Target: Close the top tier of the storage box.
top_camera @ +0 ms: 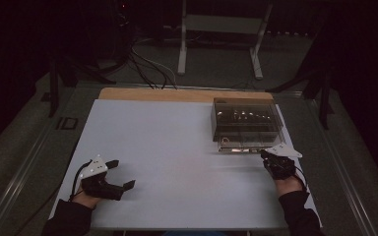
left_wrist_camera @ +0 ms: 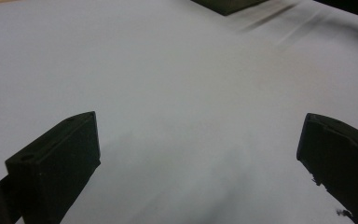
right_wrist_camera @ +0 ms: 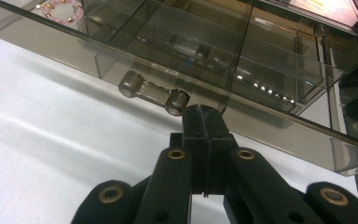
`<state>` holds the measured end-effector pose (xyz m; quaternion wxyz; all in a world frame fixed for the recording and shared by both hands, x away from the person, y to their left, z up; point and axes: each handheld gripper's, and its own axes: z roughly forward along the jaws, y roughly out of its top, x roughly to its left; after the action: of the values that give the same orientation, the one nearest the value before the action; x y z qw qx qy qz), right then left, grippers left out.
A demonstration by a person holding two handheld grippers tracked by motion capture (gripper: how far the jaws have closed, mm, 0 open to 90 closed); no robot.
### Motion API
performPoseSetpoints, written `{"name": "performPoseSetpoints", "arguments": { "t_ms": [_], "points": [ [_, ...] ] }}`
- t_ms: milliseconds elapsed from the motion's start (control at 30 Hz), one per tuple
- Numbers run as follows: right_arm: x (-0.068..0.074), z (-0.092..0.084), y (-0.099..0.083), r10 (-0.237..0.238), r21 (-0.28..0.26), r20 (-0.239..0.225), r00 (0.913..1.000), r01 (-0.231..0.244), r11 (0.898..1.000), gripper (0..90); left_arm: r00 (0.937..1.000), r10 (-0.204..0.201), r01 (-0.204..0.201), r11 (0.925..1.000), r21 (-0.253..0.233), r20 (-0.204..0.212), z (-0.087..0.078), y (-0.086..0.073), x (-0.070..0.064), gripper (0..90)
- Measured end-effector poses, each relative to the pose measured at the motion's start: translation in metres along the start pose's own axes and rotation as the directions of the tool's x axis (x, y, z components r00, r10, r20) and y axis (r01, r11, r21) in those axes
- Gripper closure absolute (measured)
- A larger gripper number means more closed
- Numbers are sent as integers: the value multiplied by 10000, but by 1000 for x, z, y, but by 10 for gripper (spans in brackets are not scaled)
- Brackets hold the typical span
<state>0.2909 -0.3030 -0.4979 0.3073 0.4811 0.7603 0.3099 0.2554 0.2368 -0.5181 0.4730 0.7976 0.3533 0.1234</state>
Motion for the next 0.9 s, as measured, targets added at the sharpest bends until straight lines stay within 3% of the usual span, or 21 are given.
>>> {"name": "performPoseSetpoints", "arguments": {
  "t_ms": [900],
  "points": [
    [-3,4,9,38,-153,11,10000,-38,9999,900,10000,-16,16,10000,10,16,0,0,0,9]
  ]
}}
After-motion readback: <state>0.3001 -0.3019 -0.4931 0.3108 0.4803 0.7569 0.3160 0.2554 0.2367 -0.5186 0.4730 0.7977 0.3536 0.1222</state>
